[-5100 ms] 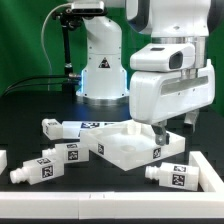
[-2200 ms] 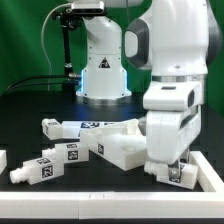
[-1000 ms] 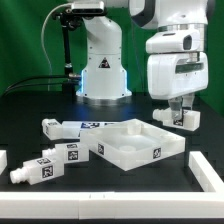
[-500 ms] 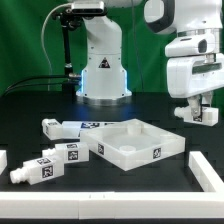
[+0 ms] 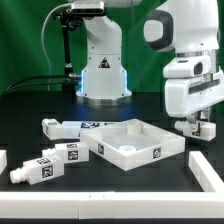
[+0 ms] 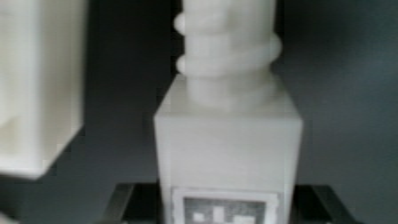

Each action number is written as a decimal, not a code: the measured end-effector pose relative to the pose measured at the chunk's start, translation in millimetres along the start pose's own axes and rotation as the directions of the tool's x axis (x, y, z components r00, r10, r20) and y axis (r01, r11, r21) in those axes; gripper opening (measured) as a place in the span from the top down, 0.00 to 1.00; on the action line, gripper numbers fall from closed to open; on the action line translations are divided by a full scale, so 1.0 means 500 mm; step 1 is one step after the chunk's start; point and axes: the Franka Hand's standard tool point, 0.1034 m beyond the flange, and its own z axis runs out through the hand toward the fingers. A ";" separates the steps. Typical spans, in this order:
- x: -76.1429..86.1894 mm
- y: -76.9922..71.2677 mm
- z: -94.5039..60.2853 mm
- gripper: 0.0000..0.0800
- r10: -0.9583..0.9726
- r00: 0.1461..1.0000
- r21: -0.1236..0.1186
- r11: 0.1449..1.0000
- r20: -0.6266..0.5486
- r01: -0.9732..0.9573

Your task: Assemble one leg

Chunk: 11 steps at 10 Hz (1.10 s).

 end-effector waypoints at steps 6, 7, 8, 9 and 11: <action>-0.013 0.007 0.020 0.40 -0.006 1.000 0.004 1.000 -0.007 0.006; -0.017 0.011 0.016 0.40 -0.015 1.000 0.004 1.000 0.007 0.015; -0.026 0.035 -0.019 0.23 -0.018 0.999 0.000 1.000 0.051 0.018; -0.030 0.061 -0.066 0.20 -0.010 0.997 -0.013 1.000 0.080 0.011; -0.048 0.094 -0.131 0.19 -0.041 0.995 -0.040 0.998 0.089 0.045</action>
Offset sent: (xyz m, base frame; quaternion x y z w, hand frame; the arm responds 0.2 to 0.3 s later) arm 0.0000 0.0000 0.0000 0.0000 0.0000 0.0000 1.0000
